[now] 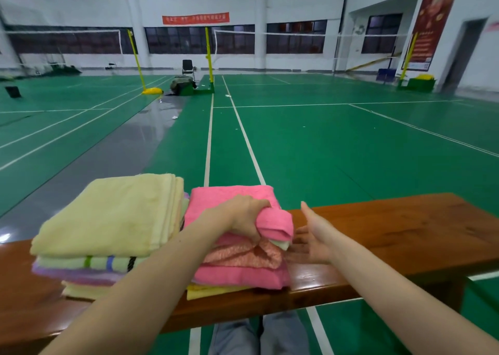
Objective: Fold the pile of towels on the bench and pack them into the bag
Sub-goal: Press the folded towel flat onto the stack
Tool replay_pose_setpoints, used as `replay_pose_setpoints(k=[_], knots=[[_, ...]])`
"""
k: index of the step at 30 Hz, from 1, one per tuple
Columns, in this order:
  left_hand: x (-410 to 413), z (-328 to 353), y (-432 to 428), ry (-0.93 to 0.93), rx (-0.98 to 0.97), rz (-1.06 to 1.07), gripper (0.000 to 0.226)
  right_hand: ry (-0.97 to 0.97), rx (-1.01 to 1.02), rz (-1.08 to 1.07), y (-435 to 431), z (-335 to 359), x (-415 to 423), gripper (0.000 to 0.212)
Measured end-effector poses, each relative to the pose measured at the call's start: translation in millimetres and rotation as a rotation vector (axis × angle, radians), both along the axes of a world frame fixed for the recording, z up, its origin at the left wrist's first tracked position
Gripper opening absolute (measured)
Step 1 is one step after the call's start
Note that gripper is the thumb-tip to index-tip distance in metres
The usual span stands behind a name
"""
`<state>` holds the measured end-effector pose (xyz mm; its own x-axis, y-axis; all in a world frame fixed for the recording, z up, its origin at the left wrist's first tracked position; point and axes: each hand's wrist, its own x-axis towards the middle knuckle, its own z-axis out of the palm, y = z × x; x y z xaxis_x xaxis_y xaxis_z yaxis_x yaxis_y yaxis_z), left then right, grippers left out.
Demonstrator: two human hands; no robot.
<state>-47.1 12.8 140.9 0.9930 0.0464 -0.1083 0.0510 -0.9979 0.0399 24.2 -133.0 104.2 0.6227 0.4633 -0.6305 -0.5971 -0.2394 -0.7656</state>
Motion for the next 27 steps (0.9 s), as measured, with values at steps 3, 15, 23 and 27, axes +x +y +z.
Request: replay_pose_setpoints(k=[3,15,23,27], knots=[[4.3,2.8,4.8,0.003,-0.064,0.013,0.068,0.009,0.045,-0.098,-3.0,-11.5,-13.4,0.067],[8.8,2.1,29.6,-0.089,-0.293,0.043,0.046,0.086,0.284,-0.201,8.0,-29.5,-42.1,0.065],[-12.6,-2.5,43.1,-0.008,-0.53,0.133,0.096,0.103,0.508,-0.227,51.5,-3.4,-72.2,0.095],[-29.4,-7.9,42.7,-0.028,-0.599,0.152,0.113,0.016,0.539,-0.329,67.3,9.1,-80.3,0.094]])
